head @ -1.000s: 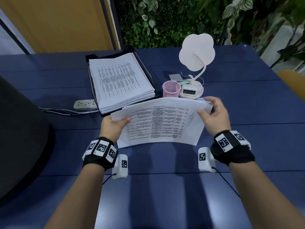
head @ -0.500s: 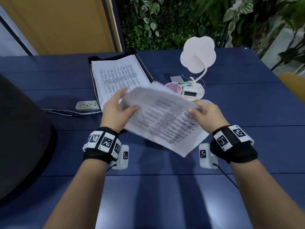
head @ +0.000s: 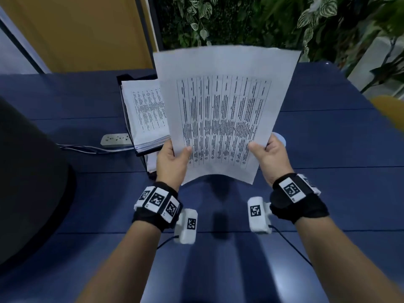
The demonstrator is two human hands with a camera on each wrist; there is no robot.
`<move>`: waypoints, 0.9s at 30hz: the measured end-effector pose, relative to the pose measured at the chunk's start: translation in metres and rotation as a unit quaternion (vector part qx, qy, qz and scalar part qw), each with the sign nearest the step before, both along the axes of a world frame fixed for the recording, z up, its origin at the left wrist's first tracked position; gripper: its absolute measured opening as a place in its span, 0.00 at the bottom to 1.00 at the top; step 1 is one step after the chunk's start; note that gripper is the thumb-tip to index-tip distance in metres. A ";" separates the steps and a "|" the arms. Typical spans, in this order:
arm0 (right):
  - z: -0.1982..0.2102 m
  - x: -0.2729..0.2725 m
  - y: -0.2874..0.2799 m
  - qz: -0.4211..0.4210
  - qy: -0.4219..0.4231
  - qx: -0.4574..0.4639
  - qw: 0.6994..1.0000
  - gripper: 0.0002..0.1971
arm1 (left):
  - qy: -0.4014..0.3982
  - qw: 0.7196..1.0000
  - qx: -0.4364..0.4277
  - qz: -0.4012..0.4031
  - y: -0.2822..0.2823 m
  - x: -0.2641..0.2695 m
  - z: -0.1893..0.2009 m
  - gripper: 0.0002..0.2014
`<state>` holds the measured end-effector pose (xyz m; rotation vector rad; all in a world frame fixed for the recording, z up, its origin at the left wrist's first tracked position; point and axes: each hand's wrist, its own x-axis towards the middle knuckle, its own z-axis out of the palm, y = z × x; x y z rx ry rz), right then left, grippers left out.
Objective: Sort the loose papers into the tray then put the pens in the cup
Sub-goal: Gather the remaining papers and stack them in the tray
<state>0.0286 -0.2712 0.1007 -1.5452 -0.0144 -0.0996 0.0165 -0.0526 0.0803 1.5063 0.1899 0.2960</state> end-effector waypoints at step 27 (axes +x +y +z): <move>-0.129 -0.029 0.009 0.124 0.294 -0.329 0.889 0.11 | 0.364 0.920 0.110 -0.096 0.039 -0.075 -0.136 0.11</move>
